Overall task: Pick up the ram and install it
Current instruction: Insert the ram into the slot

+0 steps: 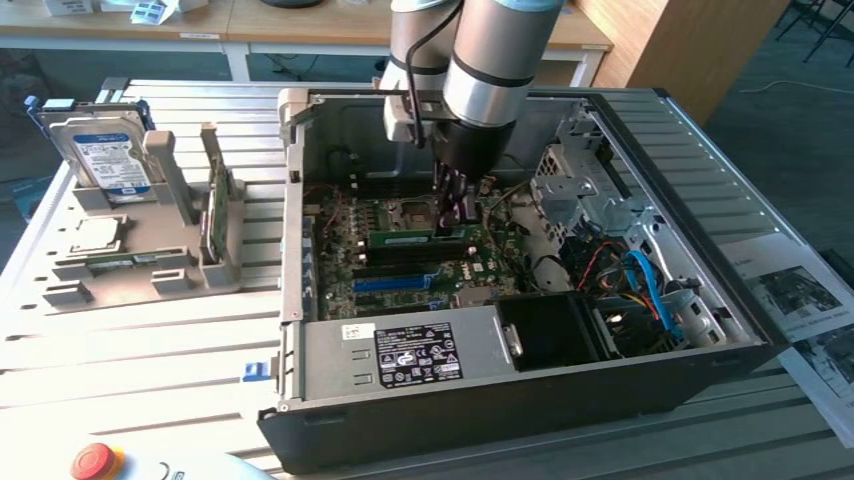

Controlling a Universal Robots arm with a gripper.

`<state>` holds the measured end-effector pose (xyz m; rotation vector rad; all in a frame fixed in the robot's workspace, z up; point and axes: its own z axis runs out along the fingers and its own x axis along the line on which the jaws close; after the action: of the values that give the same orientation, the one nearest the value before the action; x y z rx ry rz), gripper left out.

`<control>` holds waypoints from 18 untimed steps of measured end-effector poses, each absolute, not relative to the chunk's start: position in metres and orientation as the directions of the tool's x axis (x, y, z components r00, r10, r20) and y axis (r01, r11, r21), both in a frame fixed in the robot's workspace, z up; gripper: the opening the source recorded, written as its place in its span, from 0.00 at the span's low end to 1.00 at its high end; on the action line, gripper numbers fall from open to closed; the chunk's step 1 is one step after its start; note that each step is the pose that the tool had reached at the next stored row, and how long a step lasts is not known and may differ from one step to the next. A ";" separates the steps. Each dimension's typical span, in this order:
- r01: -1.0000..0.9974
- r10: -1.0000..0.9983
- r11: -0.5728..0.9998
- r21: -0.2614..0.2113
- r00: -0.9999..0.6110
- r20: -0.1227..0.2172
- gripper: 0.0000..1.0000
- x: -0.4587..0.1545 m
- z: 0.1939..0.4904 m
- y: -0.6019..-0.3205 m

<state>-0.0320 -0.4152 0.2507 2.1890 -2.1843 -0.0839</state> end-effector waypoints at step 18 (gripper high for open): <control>-0.997 -1.000 -0.002 0.072 0.002 -0.004 0.12 -0.031 0.244 -0.415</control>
<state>-0.0310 -0.4152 0.2437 2.1889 -2.1841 -0.0835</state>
